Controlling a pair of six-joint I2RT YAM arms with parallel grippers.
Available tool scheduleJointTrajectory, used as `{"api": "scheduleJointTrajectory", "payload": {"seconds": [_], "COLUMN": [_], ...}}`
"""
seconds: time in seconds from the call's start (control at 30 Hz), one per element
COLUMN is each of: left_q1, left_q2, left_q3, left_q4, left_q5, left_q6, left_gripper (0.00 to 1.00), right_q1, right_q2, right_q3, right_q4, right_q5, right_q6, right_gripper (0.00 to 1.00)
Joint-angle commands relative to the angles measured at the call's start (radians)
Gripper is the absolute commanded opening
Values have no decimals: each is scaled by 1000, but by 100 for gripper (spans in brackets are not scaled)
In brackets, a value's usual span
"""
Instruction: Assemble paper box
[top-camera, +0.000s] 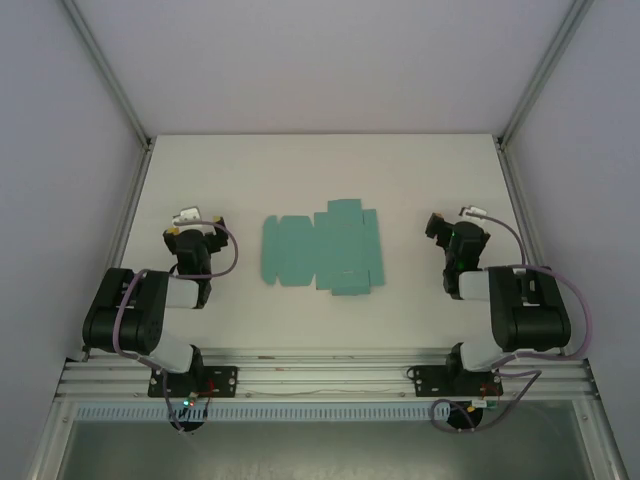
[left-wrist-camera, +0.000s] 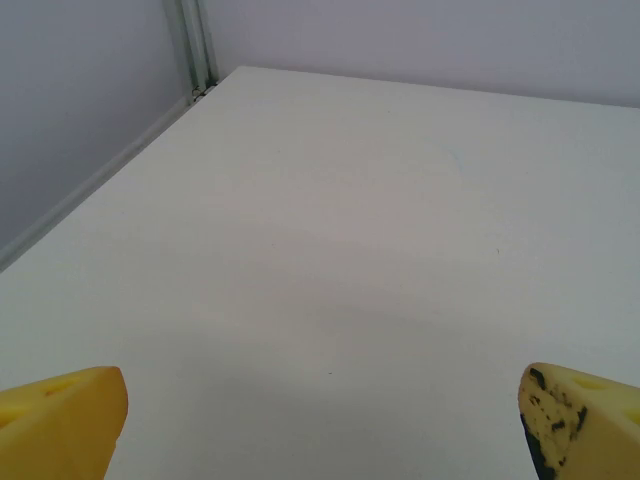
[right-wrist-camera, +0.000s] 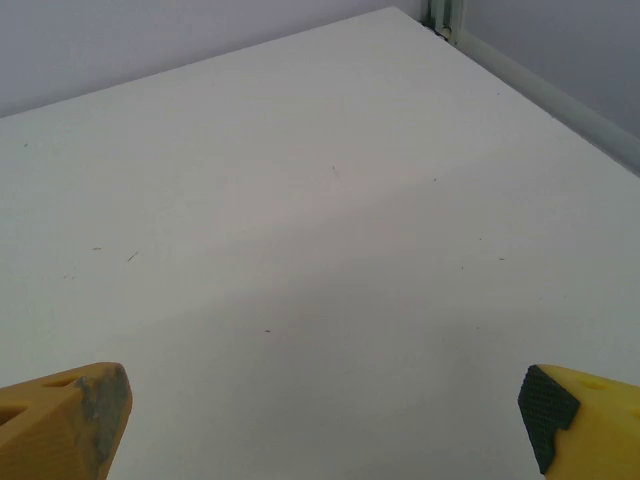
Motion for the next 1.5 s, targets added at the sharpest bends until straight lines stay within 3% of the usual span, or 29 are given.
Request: {"api": "scheduleJointTrajectory", "payload": {"seconds": [0.0, 0.93, 0.97, 1.07, 1.13, 1.2, 1.37, 1.47], "left_q1": [-6, -6, -7, -6, -6, -8, -35, -99], "left_q2": [-3, -4, -29, -152, -218, -272, -331, -327], "left_q3": [3, 7, 26, 156, 219, 291, 396, 439], "left_q4": [35, 44, -4, -367, -530, -698, -903, -1007], "left_q5": [-10, -4, 1, 0, 5, 78, 344, 374], "left_q6": [7, 12, 18, -15, -90, -175, -345, -372], "left_gripper": [100, 100, 100, 100, 100, 100, 100, 100], "right_q1": [0, 0, 0, 0, 1, 5, 129, 248], "right_q2": [-14, -20, -46, -170, -240, -308, -336, -289], "right_q3": [9, 9, 22, 86, 120, 176, 385, 473], "right_q4": [-3, 10, -30, -245, -338, -462, -821, -943], "right_q5": [-1, -6, -4, 36, 25, -3, -37, -64], "right_q6": [6, 7, 4, 19, 41, 94, 149, 222], "right_gripper": [100, 100, 100, 100, 100, 100, 100, 99]}}
